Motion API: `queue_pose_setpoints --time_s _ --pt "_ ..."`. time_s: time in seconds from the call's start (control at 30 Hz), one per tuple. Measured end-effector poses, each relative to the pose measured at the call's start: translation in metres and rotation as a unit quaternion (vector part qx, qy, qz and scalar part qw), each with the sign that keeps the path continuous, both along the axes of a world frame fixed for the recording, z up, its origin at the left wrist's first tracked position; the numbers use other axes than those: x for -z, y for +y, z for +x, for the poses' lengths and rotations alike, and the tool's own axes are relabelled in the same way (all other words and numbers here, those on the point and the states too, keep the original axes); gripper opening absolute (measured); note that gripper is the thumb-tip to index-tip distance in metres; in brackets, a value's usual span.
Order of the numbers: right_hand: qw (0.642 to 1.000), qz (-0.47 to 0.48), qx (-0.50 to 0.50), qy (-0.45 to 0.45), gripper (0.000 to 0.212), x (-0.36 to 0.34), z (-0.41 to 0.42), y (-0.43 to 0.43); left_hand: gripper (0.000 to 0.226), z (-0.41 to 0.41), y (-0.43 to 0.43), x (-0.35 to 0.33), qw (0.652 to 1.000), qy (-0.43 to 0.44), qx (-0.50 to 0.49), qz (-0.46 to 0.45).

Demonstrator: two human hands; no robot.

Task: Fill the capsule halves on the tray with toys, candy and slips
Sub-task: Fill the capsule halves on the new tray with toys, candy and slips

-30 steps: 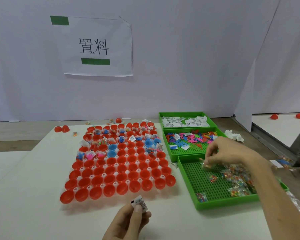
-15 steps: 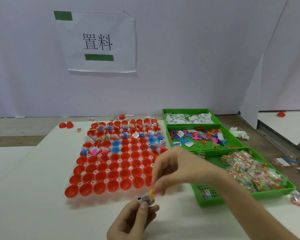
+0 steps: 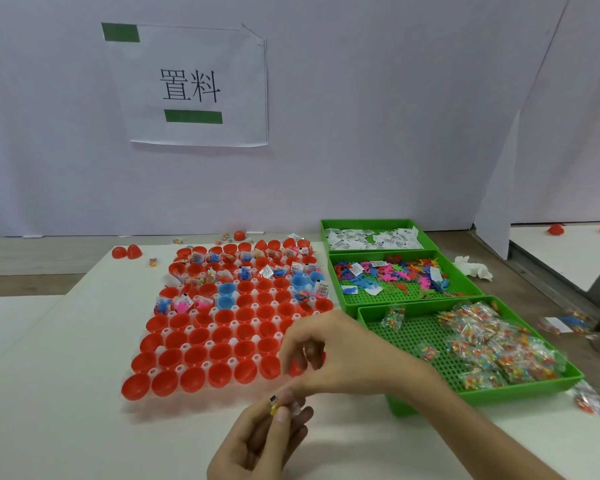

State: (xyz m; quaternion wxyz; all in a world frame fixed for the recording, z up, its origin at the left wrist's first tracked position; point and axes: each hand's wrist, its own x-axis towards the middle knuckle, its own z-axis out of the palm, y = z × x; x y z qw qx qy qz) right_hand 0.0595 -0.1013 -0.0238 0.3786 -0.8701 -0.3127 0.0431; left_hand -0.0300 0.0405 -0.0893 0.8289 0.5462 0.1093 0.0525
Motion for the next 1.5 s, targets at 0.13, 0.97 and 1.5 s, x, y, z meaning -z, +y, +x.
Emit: queue_pose_setpoints --time_s 0.13,0.97,1.5 --pt "0.989 0.020 0.142 -0.041 0.010 0.001 0.018 -0.020 0.021 0.011 0.015 0.004 0.996 0.026 0.040 0.072" --pt "0.904 -0.244 0.350 0.025 0.040 0.040 0.072 -0.097 0.027 0.002 0.006 -0.015 0.992 0.019 0.088 0.086" --pt "0.907 0.077 0.406 -0.084 0.012 0.019 0.059 -0.093 0.025 0.002 0.005 -0.016 0.992 0.016 0.088 0.087"
